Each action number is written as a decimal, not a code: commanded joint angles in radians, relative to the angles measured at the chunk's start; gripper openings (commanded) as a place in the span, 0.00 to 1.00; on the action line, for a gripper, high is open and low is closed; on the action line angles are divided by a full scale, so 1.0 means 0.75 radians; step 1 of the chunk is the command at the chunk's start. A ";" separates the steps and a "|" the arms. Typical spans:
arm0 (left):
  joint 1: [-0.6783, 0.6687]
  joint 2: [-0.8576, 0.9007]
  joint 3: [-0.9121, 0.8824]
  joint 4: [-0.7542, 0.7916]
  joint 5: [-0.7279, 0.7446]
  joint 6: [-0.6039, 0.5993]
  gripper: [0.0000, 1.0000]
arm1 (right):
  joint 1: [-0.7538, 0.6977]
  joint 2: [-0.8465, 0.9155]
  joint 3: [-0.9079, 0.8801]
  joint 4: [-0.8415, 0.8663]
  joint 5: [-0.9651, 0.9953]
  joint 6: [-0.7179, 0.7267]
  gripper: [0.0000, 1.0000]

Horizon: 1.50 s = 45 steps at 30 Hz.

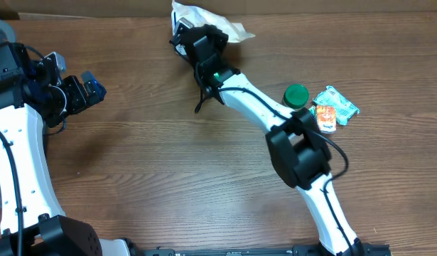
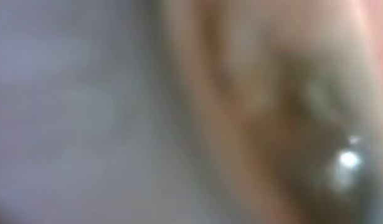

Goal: Scan the item barcode
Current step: 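Hold the pouch up to the white scanner with the right gripper, then carry the pouch right and lower it beside the jar, open gripper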

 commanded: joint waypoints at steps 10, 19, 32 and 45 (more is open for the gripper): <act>-0.001 0.002 0.005 0.005 -0.003 0.012 0.99 | -0.071 -0.711 0.022 -0.949 -0.990 1.219 0.04; -0.003 0.002 0.005 0.005 -0.003 0.012 0.99 | -0.286 -0.705 0.000 -1.658 -1.227 1.285 0.04; -0.003 0.002 0.005 0.006 -0.003 0.012 0.99 | -0.420 -0.695 -0.584 -1.276 -1.157 1.235 0.08; -0.003 0.002 0.005 0.005 -0.003 0.012 0.99 | -0.420 -0.695 -0.466 -1.337 -1.006 1.235 0.64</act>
